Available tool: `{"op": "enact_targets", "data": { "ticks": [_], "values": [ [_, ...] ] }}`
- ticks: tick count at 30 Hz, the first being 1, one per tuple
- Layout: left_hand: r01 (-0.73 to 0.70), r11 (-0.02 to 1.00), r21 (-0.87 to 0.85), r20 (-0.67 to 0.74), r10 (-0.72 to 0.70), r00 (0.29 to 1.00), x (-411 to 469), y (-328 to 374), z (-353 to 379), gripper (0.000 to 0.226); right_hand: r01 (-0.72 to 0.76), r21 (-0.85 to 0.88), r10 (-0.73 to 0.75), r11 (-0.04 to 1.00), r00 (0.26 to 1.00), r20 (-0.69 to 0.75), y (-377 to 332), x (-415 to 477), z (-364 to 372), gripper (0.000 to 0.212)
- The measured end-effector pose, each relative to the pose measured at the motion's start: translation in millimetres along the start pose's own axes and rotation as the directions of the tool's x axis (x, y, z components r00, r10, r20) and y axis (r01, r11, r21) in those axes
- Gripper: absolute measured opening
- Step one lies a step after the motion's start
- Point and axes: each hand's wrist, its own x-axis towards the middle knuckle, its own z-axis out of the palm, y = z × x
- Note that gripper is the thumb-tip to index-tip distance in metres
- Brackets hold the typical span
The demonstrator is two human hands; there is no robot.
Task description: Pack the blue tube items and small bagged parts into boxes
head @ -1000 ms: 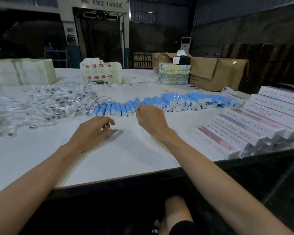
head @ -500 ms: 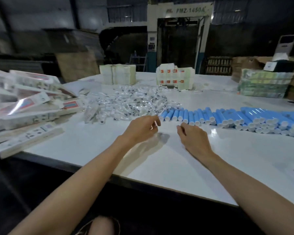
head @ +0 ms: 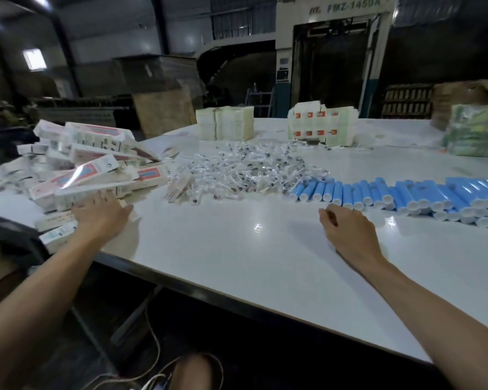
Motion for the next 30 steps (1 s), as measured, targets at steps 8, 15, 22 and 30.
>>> {"op": "enact_targets", "data": {
  "ticks": [8,15,22,30],
  "values": [
    [-0.074,0.989,0.124,0.186,0.050,0.981,24,-15,-7,0.033,-0.002,0.009,0.002,1.000,1.000,0.016,1,0,0,0.044],
    [-0.106,0.994,-0.033,0.260,0.111,0.959,31,-12,-17,0.063,-0.012,0.019,0.011,1.000,0.998,0.056,0,0,-1,0.046],
    [-0.252,0.862,-0.439,0.110,0.330,0.938,-12,55,-47,0.077,-0.043,0.045,0.039,0.998,0.995,0.090,-1,0,-2,0.045],
    [-0.173,0.482,-0.859,0.160,0.573,0.804,-81,183,-54,0.056,-0.083,0.060,0.075,0.995,0.990,0.117,-4,0,-5,0.044]
  ]
}}
